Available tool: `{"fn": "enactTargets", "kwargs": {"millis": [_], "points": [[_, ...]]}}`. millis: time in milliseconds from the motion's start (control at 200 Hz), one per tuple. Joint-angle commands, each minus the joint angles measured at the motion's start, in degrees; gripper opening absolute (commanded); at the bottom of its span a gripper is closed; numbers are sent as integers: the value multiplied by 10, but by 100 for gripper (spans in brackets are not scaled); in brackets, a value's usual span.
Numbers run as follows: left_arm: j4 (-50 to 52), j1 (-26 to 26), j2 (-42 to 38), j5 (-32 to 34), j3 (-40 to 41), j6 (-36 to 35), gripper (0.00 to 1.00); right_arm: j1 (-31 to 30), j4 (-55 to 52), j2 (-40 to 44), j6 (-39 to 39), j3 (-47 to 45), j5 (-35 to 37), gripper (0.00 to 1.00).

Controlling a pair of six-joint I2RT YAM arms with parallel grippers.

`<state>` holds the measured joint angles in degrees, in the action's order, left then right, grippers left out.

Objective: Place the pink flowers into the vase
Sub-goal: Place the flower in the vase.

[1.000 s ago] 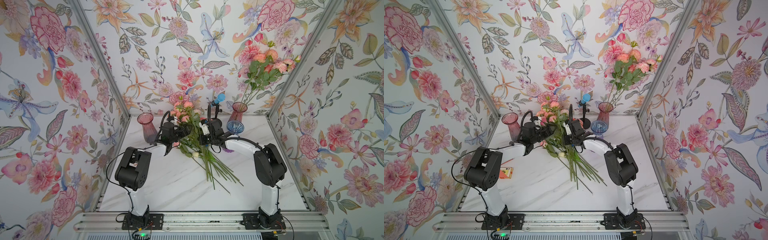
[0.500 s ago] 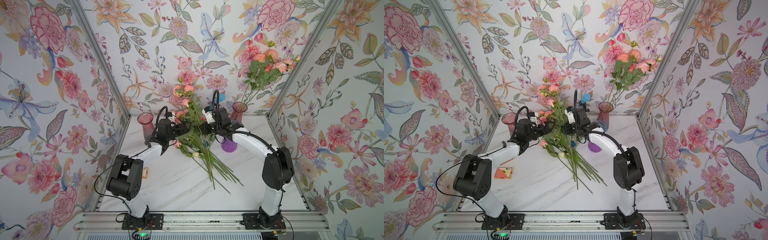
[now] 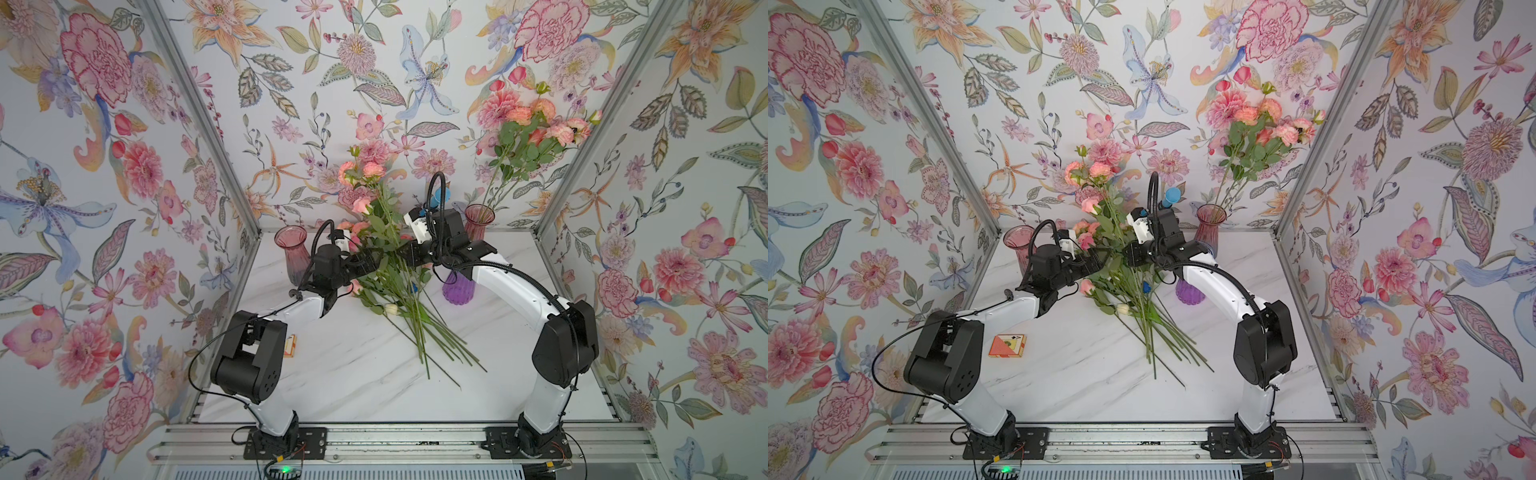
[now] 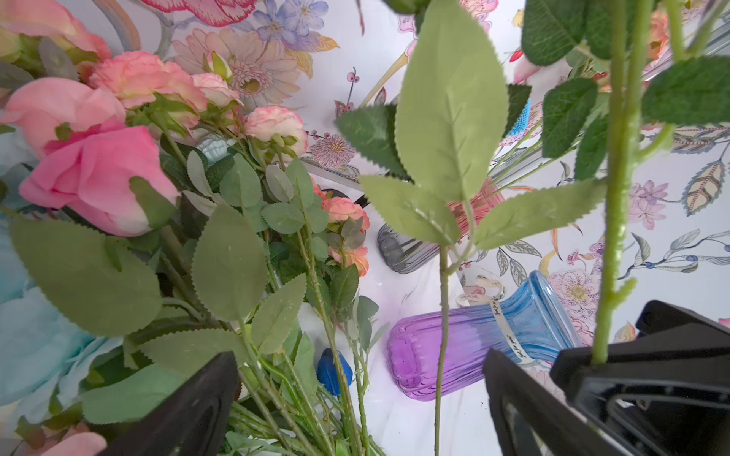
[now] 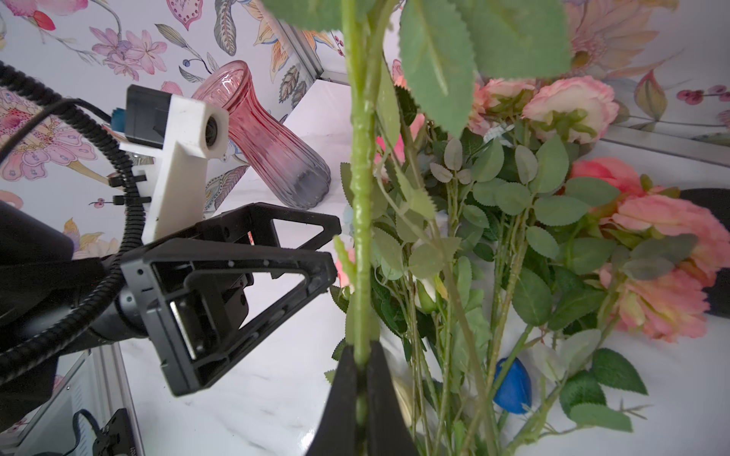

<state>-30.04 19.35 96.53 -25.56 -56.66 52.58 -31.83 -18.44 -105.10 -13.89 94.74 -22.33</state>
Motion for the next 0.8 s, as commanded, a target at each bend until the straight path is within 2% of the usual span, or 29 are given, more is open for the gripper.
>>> {"fn": "enactTargets", "kwargs": {"millis": [0,250,370,530,796], "points": [[-76,18,6,-16,16,24,100,6,-2,23,-13,-10,-30,0],[-186,29,39,-36,45,65,100,8,-2,39,-17,-13,-45,0],[-222,33,54,-37,48,78,94,9,-2,41,-22,-15,-48,0],[-272,35,72,-18,50,90,88,9,-1,43,-35,-16,-57,0],[-382,45,115,-3,48,112,88,8,2,42,-45,-19,-60,0]]}}
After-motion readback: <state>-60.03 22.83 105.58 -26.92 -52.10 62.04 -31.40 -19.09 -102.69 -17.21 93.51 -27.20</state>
